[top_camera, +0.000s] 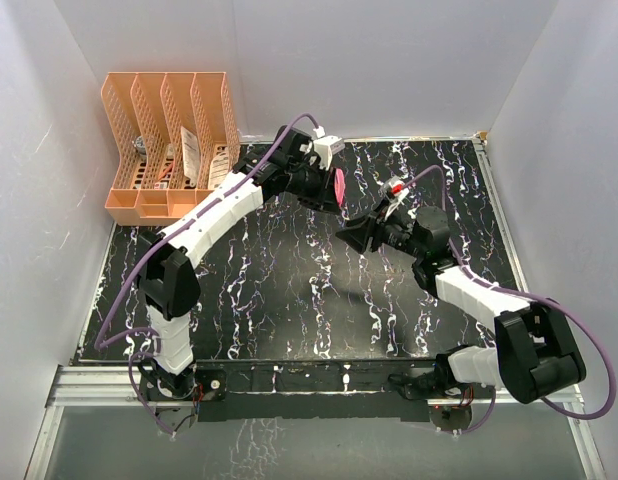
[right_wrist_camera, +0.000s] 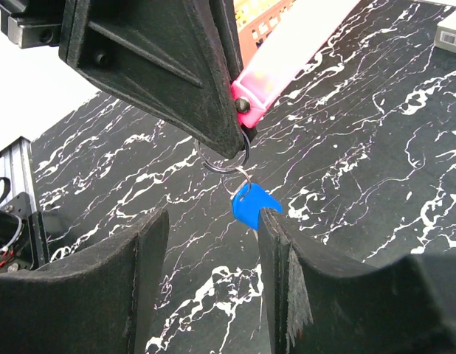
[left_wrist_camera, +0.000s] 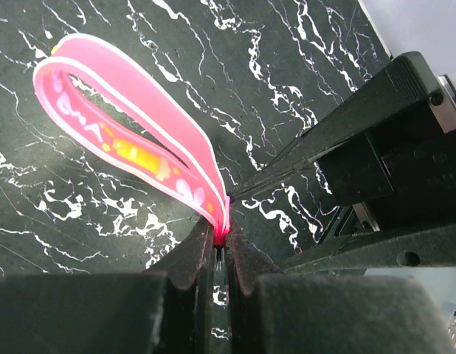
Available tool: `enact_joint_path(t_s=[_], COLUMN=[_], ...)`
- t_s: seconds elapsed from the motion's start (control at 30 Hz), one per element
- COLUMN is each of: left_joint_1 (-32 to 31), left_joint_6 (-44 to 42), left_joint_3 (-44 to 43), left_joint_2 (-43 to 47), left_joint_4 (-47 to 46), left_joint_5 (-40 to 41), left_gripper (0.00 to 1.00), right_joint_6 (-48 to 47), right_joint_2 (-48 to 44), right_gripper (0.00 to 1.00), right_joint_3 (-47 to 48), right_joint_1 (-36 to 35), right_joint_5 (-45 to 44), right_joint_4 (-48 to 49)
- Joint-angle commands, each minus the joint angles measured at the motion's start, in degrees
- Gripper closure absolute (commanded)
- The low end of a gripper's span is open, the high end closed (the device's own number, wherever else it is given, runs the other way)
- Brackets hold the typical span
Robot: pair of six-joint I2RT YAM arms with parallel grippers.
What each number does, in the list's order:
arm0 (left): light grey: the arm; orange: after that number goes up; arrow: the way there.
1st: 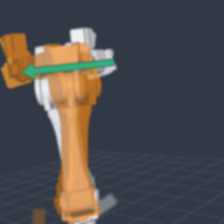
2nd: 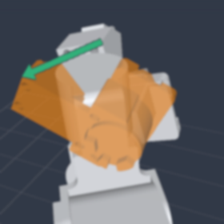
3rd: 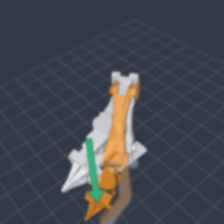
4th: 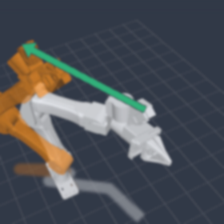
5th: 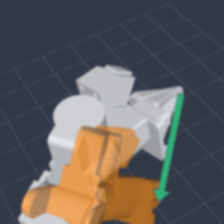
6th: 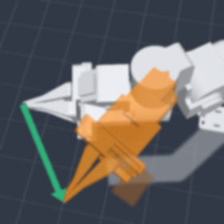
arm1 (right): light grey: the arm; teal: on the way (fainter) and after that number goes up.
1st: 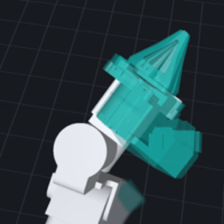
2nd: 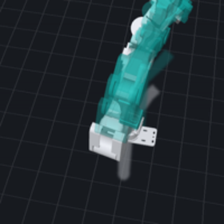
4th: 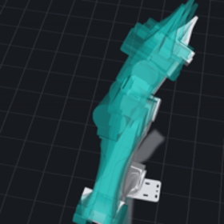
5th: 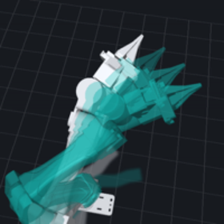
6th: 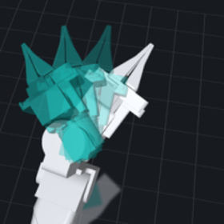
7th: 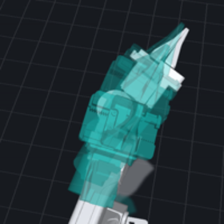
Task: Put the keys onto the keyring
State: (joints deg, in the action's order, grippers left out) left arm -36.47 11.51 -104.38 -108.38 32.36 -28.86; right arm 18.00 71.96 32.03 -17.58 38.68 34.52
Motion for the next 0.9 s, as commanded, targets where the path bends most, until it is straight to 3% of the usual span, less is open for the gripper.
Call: enact_joint_path(t_s=[0.0, 0.63, 0.87], left_joint_1=[0.34, 0.35, 0.3], left_joint_6=[1.56, 2.48, 2.73], left_joint_3=[-2.29, -2.0, -1.03], left_joint_2=[0.55, -0.02, 0.26], left_joint_4=[2.23, 2.52, 2.51], left_joint_5=[-0.53, -2.42, -2.82], left_gripper=[1.0, 1.0, 1.0], right_joint_6=[-1.87, -3.66, -4.24], right_joint_2=[0.81, 4.98, 5.16], right_gripper=[0.51, 0.64, 0.8], right_joint_3=[2.46, 2.96, 3.1], right_joint_1=[-1.18, -1.86, -1.77], right_joint_5=[-1.81, -4.54, -5.65], right_joint_4=[2.39, 4.42, 4.25])
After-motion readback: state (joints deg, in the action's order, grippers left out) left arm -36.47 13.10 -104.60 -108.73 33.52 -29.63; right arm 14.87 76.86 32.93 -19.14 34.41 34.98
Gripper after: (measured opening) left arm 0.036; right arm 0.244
